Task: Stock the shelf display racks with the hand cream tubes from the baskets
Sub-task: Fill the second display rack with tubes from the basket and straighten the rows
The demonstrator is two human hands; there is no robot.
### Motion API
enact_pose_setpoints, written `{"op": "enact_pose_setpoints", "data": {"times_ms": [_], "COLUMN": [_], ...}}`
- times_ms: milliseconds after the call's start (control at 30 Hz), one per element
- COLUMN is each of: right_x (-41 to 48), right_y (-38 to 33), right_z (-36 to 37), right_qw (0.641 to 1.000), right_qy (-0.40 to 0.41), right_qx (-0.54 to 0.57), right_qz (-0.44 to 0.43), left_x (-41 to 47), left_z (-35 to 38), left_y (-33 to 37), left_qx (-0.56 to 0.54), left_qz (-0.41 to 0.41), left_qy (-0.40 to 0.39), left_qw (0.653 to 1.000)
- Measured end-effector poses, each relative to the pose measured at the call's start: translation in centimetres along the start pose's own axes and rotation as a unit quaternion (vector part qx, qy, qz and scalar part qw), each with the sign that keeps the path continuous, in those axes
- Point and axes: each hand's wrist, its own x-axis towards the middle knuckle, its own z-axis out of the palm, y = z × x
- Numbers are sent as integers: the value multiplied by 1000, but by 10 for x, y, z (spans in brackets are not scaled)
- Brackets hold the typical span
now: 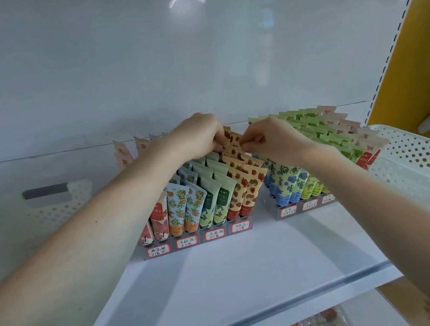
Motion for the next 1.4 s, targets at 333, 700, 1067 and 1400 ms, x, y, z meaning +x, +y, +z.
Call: {"op": "enact_pose_setpoints", "data": {"times_ms": [333, 700, 1067, 1400], "right_x": [-8, -6, 10, 30], "right_y": [1, -3, 12, 8], "right_z": [0, 2, -14, -2], "right_qw": [999, 1000, 998, 999], "right_qy": [-26, -15, 53, -10], "right_qx": [3, -9, 31, -27], "right_qz": [25, 15, 21, 28], "left_x": [2, 1, 3, 21], "left_z": [2, 1, -14, -8], "left_y": [-4, -3, -8, -5], "left_qx": [-3, 9, -22, 1], "left_qz": [8, 16, 10, 18], "left_qy": [21, 21, 87, 9], "left_qw": [1000, 1000, 996, 1000]}}
